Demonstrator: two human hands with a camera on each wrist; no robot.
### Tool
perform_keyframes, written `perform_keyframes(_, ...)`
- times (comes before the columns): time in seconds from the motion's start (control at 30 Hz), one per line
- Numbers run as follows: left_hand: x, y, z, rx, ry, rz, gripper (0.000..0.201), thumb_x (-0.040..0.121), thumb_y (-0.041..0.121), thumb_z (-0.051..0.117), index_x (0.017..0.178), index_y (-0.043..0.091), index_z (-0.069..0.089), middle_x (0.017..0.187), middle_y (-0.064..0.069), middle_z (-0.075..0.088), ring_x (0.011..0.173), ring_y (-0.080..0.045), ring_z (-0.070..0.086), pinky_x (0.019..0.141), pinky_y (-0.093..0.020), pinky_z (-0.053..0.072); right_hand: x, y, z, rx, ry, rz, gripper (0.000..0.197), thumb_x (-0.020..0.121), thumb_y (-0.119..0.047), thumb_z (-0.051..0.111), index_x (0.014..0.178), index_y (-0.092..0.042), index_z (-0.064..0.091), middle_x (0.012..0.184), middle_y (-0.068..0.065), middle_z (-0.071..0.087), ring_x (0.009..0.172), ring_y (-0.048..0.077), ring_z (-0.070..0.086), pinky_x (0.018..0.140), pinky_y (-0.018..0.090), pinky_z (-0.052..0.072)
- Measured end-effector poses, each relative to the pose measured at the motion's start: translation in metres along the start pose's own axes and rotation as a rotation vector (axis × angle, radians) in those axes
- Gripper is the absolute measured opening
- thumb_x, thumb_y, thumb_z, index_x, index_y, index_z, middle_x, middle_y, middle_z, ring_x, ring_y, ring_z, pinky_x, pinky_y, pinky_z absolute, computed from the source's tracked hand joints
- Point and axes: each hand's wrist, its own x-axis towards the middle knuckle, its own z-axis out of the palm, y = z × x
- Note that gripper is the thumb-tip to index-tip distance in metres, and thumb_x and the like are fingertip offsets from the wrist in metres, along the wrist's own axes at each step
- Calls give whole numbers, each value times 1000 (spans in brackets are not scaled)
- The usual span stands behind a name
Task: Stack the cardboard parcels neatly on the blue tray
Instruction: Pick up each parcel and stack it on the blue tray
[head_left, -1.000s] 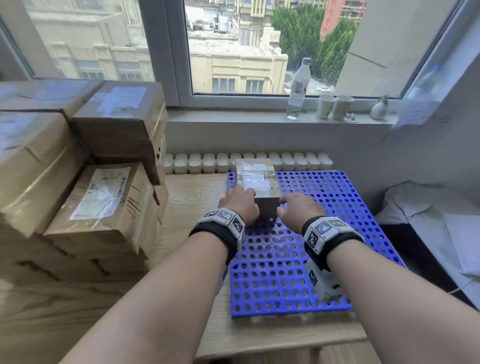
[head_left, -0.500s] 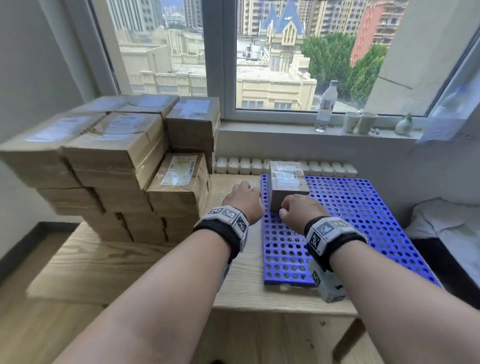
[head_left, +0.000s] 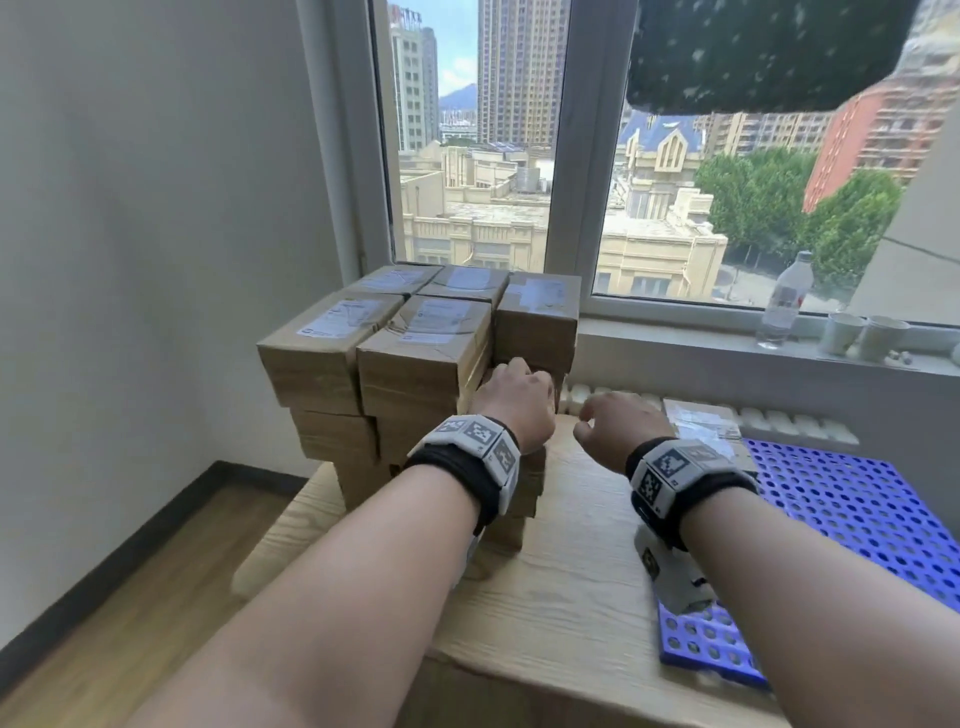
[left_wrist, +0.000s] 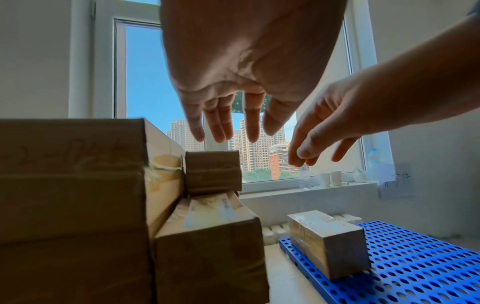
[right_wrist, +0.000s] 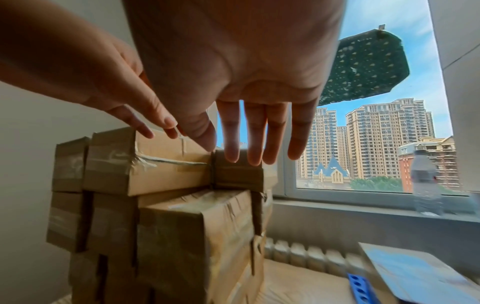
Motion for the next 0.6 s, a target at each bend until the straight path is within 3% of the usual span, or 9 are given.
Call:
perform_keyframes(0.23, 18, -55, -53, 7, 102, 0, 35, 96, 23, 45, 129, 19, 57, 133, -8, 45, 126, -26, 42, 103, -43, 43, 39, -66, -17, 65, 28, -32, 24, 92, -28, 45, 97, -20, 67, 100, 2, 68, 93, 21, 62, 80, 35, 52)
perform_keyframes(0.47, 49, -112, -84, 21, 53, -146, 44, 94, 19, 43, 137, 12, 51, 145, -14, 36, 136, -32, 32, 112, -46, 34, 72, -103, -21, 100, 49, -21, 25, 93, -29, 45, 95, -18, 67, 97, 4, 68, 91, 23, 63, 82, 37, 53)
perform_keyframes(0.6, 61, -132, -85, 33, -13, -211, 46, 94, 16, 42, 140, 10, 45, 146, -18, 35, 135, -34, 32, 112, -45, 34, 84, -119, -15, 100, 52, 0, 27, 96, -34, 46, 102, -17, 66, 102, 3, 68, 97, 22, 63, 83, 36, 51)
